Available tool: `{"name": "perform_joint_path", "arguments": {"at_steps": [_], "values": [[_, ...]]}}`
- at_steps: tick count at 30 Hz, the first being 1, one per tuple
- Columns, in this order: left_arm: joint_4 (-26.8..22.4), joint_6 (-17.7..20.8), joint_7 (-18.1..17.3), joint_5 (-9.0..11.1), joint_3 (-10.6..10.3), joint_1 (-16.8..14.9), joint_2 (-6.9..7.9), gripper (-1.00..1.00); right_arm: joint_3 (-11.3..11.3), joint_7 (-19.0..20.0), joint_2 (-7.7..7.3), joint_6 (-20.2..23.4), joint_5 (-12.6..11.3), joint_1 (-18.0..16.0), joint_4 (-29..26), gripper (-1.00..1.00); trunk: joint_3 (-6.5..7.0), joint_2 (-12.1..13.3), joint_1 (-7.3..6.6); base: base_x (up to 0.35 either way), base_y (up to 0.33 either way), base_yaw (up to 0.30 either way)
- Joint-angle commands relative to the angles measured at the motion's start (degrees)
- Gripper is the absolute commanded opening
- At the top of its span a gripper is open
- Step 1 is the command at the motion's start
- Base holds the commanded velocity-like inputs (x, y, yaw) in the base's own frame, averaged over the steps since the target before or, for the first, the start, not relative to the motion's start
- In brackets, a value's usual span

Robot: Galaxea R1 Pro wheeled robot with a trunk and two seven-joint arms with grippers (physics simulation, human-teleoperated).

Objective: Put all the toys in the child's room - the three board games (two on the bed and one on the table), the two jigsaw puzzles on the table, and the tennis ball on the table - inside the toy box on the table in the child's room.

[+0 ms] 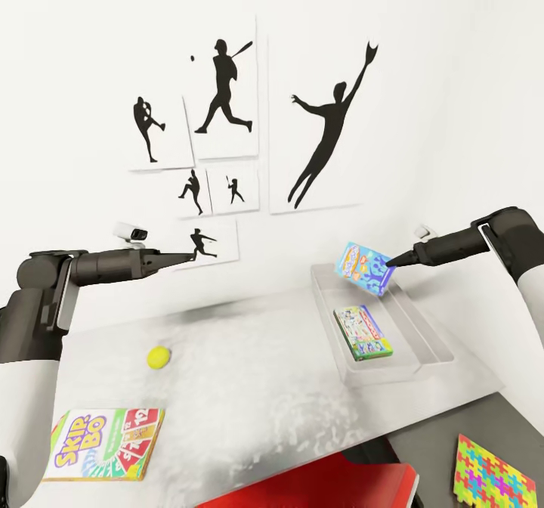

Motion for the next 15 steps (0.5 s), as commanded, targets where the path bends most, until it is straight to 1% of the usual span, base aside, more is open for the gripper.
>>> {"name": "perform_joint_path", "arguments": {"at_steps": [1,4,15], "values": [[-0.01,0.61,-0.23,-0.04,0.09,-0.05,0.03,1.00,0.15,0.43,0.14,0.59,0.45,-0.04,-0.07,-1.00,-0.15,-0.13,0.04,0.000,0.000,0.000],[-0.01,0.61,-0.23,0.00,0.40,-0.05,0.04,1.00,0.35,0.46,0.56,0.59,0.49,-0.01,-0.07,-1.00,-0.19,-0.13,0.04,0.000,0.000,0.000],[-0.01,0.60,-0.23,0.02,0.53,-0.05,0.01,1.00,0.29,0.62,0.75,0.59,0.49,0.01,-0.10,-1.00,-0.20,-0.13,0.04,0.000,0.000,0.000]]}}
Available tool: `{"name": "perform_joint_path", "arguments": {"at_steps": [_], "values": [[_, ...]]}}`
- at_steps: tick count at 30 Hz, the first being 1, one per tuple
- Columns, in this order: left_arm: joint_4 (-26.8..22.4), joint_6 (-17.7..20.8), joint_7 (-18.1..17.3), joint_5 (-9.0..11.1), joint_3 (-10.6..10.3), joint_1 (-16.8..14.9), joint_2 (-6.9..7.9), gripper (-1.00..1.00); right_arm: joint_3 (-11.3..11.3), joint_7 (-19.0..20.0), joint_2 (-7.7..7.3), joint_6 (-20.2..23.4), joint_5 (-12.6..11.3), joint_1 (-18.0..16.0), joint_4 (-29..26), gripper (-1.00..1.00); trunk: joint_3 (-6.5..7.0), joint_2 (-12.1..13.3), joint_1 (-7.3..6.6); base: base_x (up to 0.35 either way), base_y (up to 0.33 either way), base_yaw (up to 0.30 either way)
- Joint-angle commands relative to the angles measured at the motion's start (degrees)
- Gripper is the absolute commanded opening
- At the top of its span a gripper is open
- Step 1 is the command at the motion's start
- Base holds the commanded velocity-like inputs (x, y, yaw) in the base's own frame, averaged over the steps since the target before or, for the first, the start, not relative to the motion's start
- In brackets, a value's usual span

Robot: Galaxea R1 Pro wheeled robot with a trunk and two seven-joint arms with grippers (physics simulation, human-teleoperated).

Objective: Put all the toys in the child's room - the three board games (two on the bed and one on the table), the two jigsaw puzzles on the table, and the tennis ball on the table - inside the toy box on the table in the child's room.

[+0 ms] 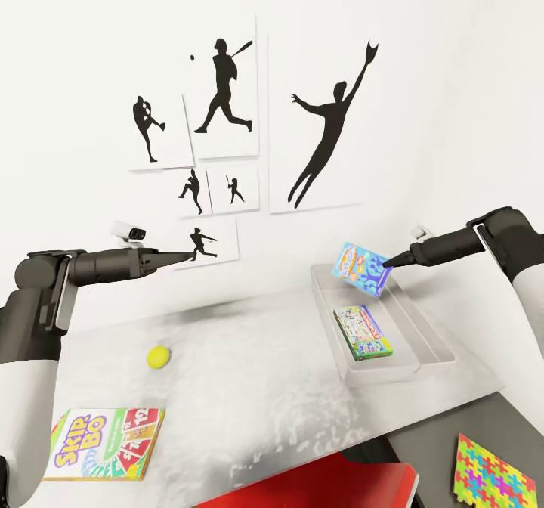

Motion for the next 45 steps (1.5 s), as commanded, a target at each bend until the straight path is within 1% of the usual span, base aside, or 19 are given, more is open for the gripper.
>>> {"name": "perform_joint_path", "arguments": {"at_steps": [1,8,15,22,24,28,42,45], "values": [[-0.01,0.61,-0.23,-0.04,-0.01,-0.05,0.01,1.00,0.07,0.44,-0.01,0.60,0.44,-0.06,-0.09,-1.00,-0.13,-0.13,0.04,0.000,0.000,0.000],[-0.01,0.61,-0.23,-0.03,0.03,-0.05,0.10,1.00,0.06,0.40,0.00,0.69,0.45,-0.08,-1.58,-1.00,-0.41,-0.13,0.04,0.000,0.000,0.043],[-0.01,0.61,-0.23,-0.10,0.07,-0.25,0.21,1.00,0.00,0.44,0.06,1.36,0.48,-0.23,-2.49,-1.00,-1.00,-0.13,0.04,0.000,0.000,0.045],[-0.01,0.61,-0.23,-0.19,0.01,-0.86,0.23,1.00,0.09,0.40,0.18,1.58,0.68,-0.34,-4.68,-1.00,-1.64,-0.13,0.04,0.000,0.000,0.005],[-0.01,0.61,-0.23,-0.20,0.00,-0.90,0.23,1.00,0.14,0.35,0.46,1.46,0.72,-0.52,-5.00,-1.00,-1.82,-0.13,0.04,0.000,0.000,0.001],[-0.01,0.61,-0.23,-0.14,0.01,-0.92,0.23,1.00,0.27,0.35,0.90,1.28,0.78,-0.92,-5.16,-1.00,-2.19,-0.13,0.04,0.000,0.000,0.000],[-0.01,0.55,-0.23,-0.15,0.08,-1.28,0.49,1.00,0.33,0.36,0.95,1.20,0.89,-1.77,-5.22,-1.00,-3.50,-0.13,0.04,0.000,0.000,0.000],[-0.01,0.54,-0.23,-0.18,0.08,-1.41,0.55,1.00,0.34,0.38,0.96,1.21,0.97,-2.54,-5.22,-1.00,-3.78,-0.13,0.04,0.000,0.000,0.000]]}}
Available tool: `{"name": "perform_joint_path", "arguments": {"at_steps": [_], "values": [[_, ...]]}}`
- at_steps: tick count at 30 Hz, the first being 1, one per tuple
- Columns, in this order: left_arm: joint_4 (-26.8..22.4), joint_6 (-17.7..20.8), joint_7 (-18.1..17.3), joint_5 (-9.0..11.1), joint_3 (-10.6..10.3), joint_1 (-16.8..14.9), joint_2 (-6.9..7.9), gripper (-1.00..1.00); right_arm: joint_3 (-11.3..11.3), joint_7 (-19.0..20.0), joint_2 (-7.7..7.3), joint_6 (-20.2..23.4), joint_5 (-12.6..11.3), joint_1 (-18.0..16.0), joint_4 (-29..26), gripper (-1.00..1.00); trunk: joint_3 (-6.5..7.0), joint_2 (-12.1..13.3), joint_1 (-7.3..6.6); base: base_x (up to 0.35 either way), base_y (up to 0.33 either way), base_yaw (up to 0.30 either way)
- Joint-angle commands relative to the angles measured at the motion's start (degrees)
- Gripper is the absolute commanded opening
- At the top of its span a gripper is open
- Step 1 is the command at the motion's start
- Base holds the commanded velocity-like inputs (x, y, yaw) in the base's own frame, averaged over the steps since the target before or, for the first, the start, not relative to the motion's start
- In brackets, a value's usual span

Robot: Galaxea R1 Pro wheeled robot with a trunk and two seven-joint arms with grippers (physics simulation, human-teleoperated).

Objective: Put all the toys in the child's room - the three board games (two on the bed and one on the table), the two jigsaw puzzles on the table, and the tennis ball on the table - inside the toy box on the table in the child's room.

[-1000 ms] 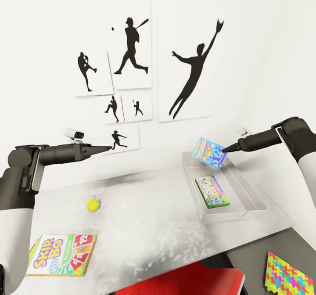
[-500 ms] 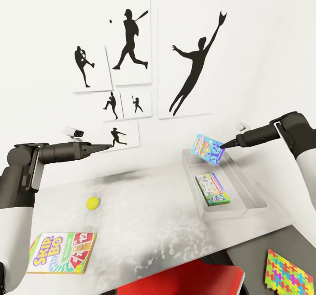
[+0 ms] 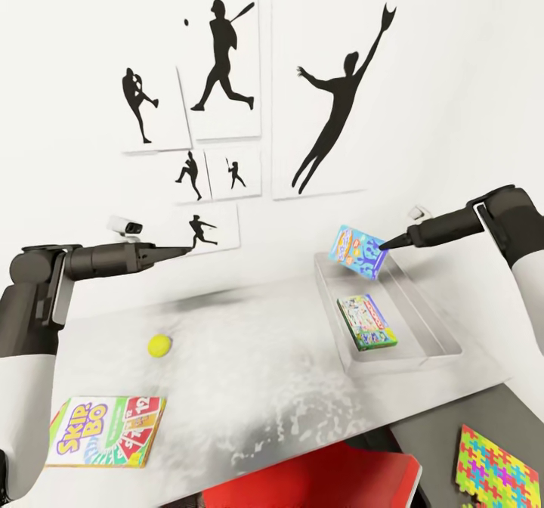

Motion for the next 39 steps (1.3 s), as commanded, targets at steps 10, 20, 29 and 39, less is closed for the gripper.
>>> {"name": "perform_joint_path", "arguments": {"at_steps": [10,20,29,39], "values": [[-0.01,0.60,-0.24,0.00,-0.01,-0.27,0.08,1.00,0.07,0.55,0.29,0.69,3.69,-1.24,-0.20,-1.00,-1.07,-0.13,0.03,0.000,0.000,0.000],[-0.01,0.59,-0.24,0.03,-0.01,-0.28,0.05,1.00,0.13,0.49,0.54,0.63,4.01,-1.29,-1.96,-1.00,-2.01,-0.13,0.03,0.000,0.000,0.000],[-0.01,0.58,-0.24,0.03,-0.01,-0.28,0.05,1.00,0.14,0.51,0.61,0.56,4.71,-1.29,-3.82,-1.00,-2.86,-0.13,0.03,0.000,0.000,0.000],[-0.09,0.58,-0.24,0.03,-0.01,-0.41,0.11,1.00,1.39,0.54,1.27,0.52,5.65,-1.29,-4.37,-1.00,-3.80,-0.13,0.03,0.000,0.000,0.000]]}}
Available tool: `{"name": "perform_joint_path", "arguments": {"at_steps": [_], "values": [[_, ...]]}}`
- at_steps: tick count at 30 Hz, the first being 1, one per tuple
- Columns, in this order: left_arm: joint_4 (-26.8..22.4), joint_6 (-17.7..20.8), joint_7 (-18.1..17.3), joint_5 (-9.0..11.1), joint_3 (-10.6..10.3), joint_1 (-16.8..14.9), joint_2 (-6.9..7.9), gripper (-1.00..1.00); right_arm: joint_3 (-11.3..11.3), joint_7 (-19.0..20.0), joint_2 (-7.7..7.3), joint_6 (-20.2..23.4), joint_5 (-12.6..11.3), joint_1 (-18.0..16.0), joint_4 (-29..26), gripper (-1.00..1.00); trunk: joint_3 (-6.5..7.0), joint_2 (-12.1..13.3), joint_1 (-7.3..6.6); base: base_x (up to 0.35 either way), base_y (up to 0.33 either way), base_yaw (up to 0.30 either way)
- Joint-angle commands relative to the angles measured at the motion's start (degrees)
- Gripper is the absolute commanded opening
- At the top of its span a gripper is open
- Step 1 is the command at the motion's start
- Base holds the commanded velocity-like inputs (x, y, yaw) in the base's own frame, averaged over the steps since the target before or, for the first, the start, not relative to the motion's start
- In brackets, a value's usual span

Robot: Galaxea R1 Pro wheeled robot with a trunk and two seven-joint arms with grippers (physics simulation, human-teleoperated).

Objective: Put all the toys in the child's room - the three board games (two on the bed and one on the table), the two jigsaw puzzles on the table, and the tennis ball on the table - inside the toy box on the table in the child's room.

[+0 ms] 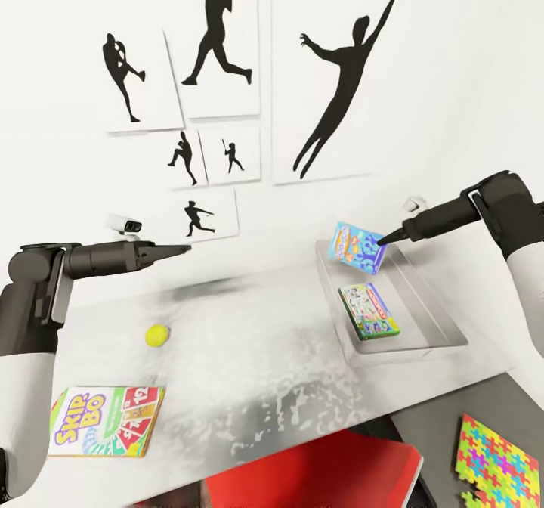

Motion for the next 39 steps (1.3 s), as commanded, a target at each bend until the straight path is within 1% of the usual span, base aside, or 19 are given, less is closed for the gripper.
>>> {"name": "perform_joint_path", "arguments": {"at_steps": [1,3,10,19,32,39], "values": [[-0.01,0.61,-0.24,-0.04,-0.01,-0.06,0.03,1.00,0.66,0.48,-0.02,0.60,0.42,-0.07,-0.09,-1.00,-0.21,-0.12,0.03,0.000,0.000,0.000],[-0.02,0.61,-0.24,-0.04,-0.01,-0.08,0.04,1.00,1.27,0.48,-0.01,0.59,0.44,-0.07,-0.12,-1.00,-0.40,-0.12,0.03,0.000,0.000,0.000],[-0.02,0.61,-0.24,-0.04,-0.01,-0.20,0.00,1.00,1.94,0.49,-0.08,0.59,0.58,-0.07,-0.06,-1.00,-1.06,-0.12,0.03,0.000,0.000,0.000],[-0.02,0.61,-0.24,-0.04,-0.01,-0.28,-0.02,1.00,1.99,0.43,-0.17,0.59,0.62,-0.07,-0.05,-1.00,-1.90,-0.12,0.03,0.000,0.000,0.000],[-0.02,0.61,-0.24,-0.04,-0.01,-0.35,-0.04,1.00,2.02,0.40,-1.02,0.59,0.58,-0.07,-0.02,-1.00,-3.10,-0.12,0.03,0.000,0.000,0.000],[-0.02,0.61,-0.24,-0.04,-0.01,-0.36,-0.04,1.00,1.92,0.35,-1.07,0.52,0.44,-0.07,-0.03,-1.00,-3.26,-0.12,0.03,0.000,0.000,0.000]]}}
